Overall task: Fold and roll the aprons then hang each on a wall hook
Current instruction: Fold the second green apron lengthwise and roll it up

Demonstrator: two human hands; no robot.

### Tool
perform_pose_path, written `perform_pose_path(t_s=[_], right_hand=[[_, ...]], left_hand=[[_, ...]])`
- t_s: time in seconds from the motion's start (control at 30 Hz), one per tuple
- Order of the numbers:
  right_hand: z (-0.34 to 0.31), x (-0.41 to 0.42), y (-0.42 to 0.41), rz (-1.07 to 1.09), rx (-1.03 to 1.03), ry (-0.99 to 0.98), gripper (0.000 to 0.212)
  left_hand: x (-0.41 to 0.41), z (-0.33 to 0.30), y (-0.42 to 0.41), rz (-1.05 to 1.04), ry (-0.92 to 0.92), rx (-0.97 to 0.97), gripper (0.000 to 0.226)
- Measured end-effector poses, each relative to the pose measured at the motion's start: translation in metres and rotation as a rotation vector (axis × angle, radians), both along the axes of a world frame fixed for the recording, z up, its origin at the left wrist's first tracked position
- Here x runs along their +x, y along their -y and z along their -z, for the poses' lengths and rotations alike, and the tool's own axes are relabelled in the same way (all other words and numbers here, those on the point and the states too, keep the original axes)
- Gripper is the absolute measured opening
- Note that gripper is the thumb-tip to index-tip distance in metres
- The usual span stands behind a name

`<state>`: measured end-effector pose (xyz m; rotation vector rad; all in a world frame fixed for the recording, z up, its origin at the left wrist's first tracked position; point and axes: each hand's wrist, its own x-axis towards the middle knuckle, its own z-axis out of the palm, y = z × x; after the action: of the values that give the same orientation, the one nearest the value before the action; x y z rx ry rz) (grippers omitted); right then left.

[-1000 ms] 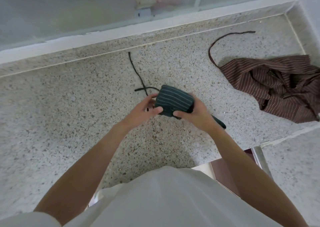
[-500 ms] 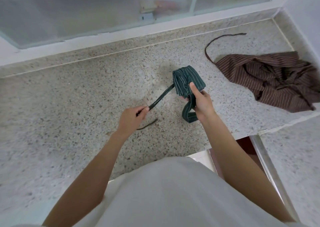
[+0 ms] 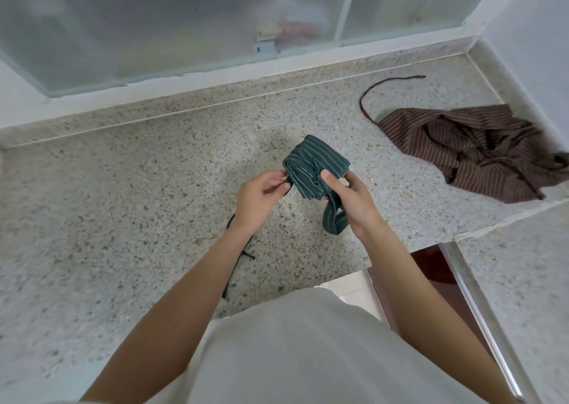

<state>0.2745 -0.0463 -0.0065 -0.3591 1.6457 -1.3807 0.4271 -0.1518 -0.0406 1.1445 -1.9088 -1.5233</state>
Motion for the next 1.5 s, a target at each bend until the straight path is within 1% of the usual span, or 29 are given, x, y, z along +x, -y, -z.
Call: perform_pose_path(t_s=[0.07, 0.13, 0.2, 0.27, 0.3, 0.33, 0.37, 0.43, 0.47, 0.5, 0.53, 0.57, 0.6, 0.63, 0.67, 0.73, 0.8, 0.83, 0.9, 0.97, 1.03, 1.1, 1.2, 1.27, 1.33, 1.43, 1.5], right_hand=[[0.0, 0.004, -0.001, 0.033, -0.009, -0.02, 0.041], [0.001, 0.008, 0.0, 0.088, -0.003, -0.033, 0.041], [0.005, 0.009, 0.004, 0.176, 0.021, -0.016, 0.044], [0.008, 0.004, 0.01, 0.32, 0.048, -0.028, 0.051], [0.009, 0.001, 0.012, 0.37, 0.075, -0.113, 0.053], [0.011, -0.003, 0.013, 0.359, 0.142, -0.29, 0.053], [0.013, -0.008, 0.014, 0.274, 0.236, -0.55, 0.052], [0.019, -0.017, 0.01, -0.048, 0.399, -1.124, 0.049], [0.018, -0.02, 0.011, -0.25, 0.383, -1.345, 0.048], [0.02, -0.022, 0.012, -0.462, 0.322, -1.478, 0.051], [0.021, -0.022, 0.014, -0.664, 0.237, -1.545, 0.055], [0.022, -0.019, 0.018, -0.846, 0.159, -1.552, 0.059], [0.022, -0.016, 0.021, -0.96, 0.097, -1.5, 0.06], [0.017, -0.011, 0.024, -1.003, 0.039, -1.395, 0.057], [0.011, -0.007, 0.026, -1.003, -0.032, -1.255, 0.052], [-0.004, -0.002, 0.028, -0.925, -0.19, -0.932, 0.045], [-0.019, 0.005, 0.028, -0.848, -0.264, -0.579, 0.042], [-0.025, 0.009, 0.026, -0.798, -0.285, -0.435, 0.042], [-0.029, 0.014, 0.027, -0.65, -0.322, -0.228, 0.05], [-0.028, 0.016, 0.029, -0.507, -0.35, -0.096, 0.067], [-0.026, 0.015, 0.032, -0.432, -0.381, 0.005, 0.078], [-0.026, 0.014, 0.033, -0.389, -0.386, 0.053, 0.079], [-0.023, 0.011, 0.033, -0.323, -0.323, 0.037, 0.081], [-0.023, 0.007, 0.032, -0.292, -0.317, 0.03, 0.077], [-0.023, 0.004, 0.032, -0.299, -0.34, 0.017, 0.074], [-0.023, -0.001, 0.032, -0.333, -0.345, 0.019, 0.072], [-0.024, -0.009, 0.029, -0.455, -0.323, -0.014, 0.069]], left_hand=[[0.003, 0.002, -0.001, -0.05, -0.034, 0.008, 0.019], [0.007, 0.003, -0.003, -0.054, -0.044, 0.059, 0.015], [0.012, 0.004, -0.003, -0.018, 0.013, 0.05, 0.01], [0.017, 0.005, -0.002, 0.071, 0.108, -0.063, 0.012], [0.021, 0.004, -0.001, 0.136, 0.158, -0.155, 0.016], [0.023, 0.003, 0.001, 0.208, 0.213, -0.266, 0.02], [0.026, 0.0, 0.005, 0.287, 0.269, -0.392, 0.022], [0.029, -0.011, 0.016, 0.399, 0.358, -0.633, 0.023], [0.029, -0.019, 0.024, 0.421, 0.389, -0.728, 0.022], [0.03, -0.027, 0.033, 0.43, 0.403, -0.786, 0.021], [0.03, -0.035, 0.043, 0.426, 0.398, -0.819, 0.019], [0.032, -0.042, 0.052, 0.405, 0.378, -0.821, 0.018], [0.033, -0.048, 0.059, 0.38, 0.346, -0.789, 0.016], [0.034, -0.053, 0.064, 0.344, 0.311, -0.73, 0.015], [0.036, -0.054, 0.067, 0.291, 0.277, -0.645, 0.015], [0.039, -0.053, 0.07, 0.204, 0.202, -0.438, 0.014], [0.042, -0.049, 0.067, 0.138, 0.096, -0.243, 0.013], [0.041, -0.047, 0.063, 0.117, 0.034, -0.144, 0.014], [0.039, -0.044, 0.053, 0.068, -0.05, 0.025, 0.018], [0.037, -0.04, 0.041, 0.045, -0.065, 0.108, 0.015], [0.036, -0.036, 0.032, 0.059, -0.062, 0.124, 0.019], [0.037, -0.028, 0.028, 0.083, -0.047, 0.1, 0.028], [0.038, -0.025, 0.022, 0.081, -0.057, 0.076, 0.025], [0.039, -0.031, 0.016, 0.103, -0.098, 0.136, 0.024], [0.037, -0.036, 0.013, 0.182, -0.091, 0.173, 0.021], [0.035, -0.035, 0.011, 0.274, -0.079, 0.222, 0.023], [0.037, -0.027, 0.017, 0.275, 0.006, 0.178, 0.021]])
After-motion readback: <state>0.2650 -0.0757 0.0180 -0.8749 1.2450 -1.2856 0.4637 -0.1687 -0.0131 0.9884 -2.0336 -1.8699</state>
